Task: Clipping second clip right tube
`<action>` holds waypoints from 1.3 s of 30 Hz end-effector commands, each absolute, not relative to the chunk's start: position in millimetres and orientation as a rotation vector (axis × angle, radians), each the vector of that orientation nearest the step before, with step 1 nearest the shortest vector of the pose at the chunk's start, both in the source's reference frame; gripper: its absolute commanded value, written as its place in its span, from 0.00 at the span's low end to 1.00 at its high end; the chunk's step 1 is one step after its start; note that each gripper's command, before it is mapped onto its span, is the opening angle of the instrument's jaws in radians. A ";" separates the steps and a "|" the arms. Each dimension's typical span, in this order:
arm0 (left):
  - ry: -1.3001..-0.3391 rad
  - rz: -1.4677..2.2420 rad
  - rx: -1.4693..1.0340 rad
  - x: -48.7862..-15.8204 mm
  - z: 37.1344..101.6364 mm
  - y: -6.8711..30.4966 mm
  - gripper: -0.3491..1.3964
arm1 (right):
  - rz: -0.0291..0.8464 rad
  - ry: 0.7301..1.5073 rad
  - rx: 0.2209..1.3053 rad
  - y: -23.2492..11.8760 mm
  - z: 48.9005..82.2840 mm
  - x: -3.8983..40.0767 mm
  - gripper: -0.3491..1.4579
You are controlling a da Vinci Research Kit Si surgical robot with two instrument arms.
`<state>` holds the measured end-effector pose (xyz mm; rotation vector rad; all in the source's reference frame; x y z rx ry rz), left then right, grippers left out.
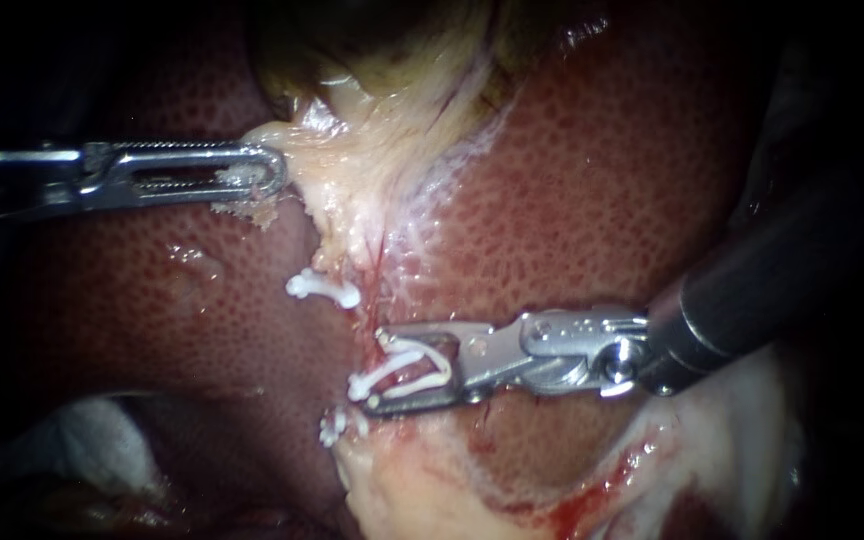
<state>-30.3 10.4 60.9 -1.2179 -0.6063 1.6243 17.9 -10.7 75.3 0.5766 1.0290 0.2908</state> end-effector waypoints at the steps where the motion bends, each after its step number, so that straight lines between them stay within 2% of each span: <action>1: -0.606 1.624 -1.218 -30.3 60.9 10.4 0.00 | 0.291 1.029 0.577 -10.9 75.4 18.0 0.47; 17: -0.606 1.624 -1.218 -30.3 60.9 10.4 0.00 | 0.282 1.029 0.589 -10.8 75.1 17.5 0.47; 28: -0.606 1.624 -1.218 -30.3 60.8 10.3 0.00 | 0.315 1.026 0.600 -7.5 71.8 13.8 0.47; 39: -0.604 1.623 -1.217 -30.4 60.5 10.2 0.00 | 0.359 1.011 0.613 -7.2 74.1 14.7 0.47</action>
